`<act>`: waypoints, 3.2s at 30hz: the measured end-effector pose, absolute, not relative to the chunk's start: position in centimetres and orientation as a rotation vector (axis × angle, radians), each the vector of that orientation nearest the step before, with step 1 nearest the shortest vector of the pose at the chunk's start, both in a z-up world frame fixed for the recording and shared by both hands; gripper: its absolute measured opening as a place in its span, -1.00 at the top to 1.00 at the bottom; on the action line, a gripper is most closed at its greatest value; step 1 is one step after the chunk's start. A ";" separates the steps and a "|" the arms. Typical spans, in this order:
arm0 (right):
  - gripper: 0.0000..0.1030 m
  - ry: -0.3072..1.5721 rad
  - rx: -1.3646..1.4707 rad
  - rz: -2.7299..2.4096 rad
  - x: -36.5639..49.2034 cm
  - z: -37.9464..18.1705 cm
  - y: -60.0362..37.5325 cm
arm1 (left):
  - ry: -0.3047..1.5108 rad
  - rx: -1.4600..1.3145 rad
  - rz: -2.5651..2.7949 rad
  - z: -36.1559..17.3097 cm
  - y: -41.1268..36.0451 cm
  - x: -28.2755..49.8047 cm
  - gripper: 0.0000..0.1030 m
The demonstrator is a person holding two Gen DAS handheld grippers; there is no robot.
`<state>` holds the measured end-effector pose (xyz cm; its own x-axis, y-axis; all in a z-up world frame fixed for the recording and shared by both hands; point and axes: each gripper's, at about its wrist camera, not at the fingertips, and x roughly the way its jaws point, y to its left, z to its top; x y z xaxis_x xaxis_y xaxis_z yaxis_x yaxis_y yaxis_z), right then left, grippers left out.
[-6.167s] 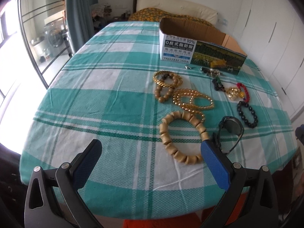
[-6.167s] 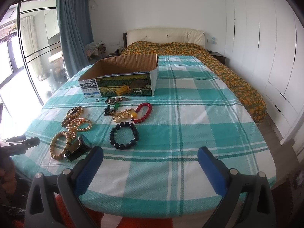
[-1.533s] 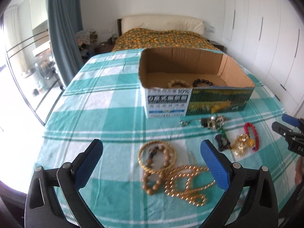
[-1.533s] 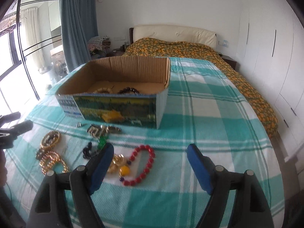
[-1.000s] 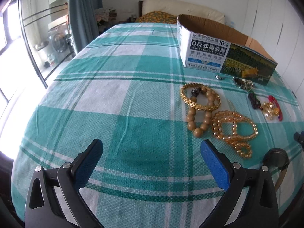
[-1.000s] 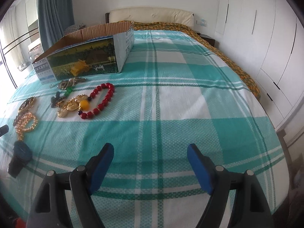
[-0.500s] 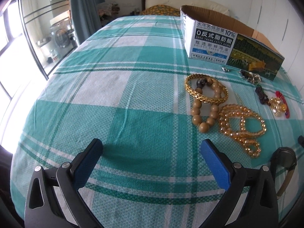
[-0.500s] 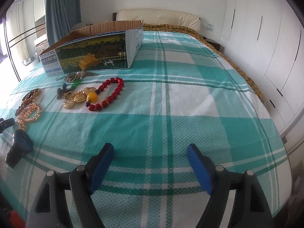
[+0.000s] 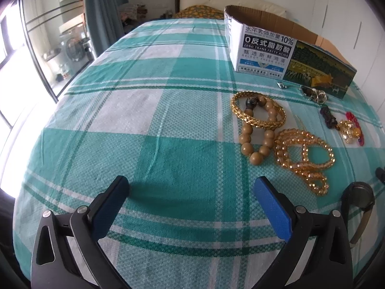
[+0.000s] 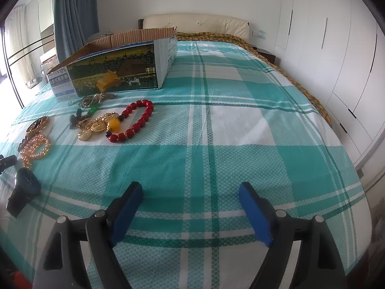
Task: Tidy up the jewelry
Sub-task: 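Withdraw both tools from the box back over the jewelry, then grasp the gold bangle with the left tool while the right tool grasps the red bead bracelet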
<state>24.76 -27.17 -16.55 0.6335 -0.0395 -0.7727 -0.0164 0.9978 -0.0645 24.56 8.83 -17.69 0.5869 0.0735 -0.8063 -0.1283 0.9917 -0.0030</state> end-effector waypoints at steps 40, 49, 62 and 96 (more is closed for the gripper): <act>-0.68 0.893 -0.070 -0.011 25.0 -16.6 -27.1 | 0.956 -0.025 -0.108 -17.0 4.6 32.4 -0.99; -0.69 0.894 -0.070 -0.012 25.0 -16.6 -27.1 | 0.900 0.015 -0.094 -16.7 4.4 32.1 -0.36; -0.15 0.893 -0.077 0.208 29.5 -15.0 -21.5 | 0.902 0.015 -0.086 -16.7 4.4 32.2 -0.36; 0.66 0.958 -0.046 0.332 32.7 -15.8 -20.6 | 0.877 -0.048 -0.118 -16.4 5.5 31.9 -0.34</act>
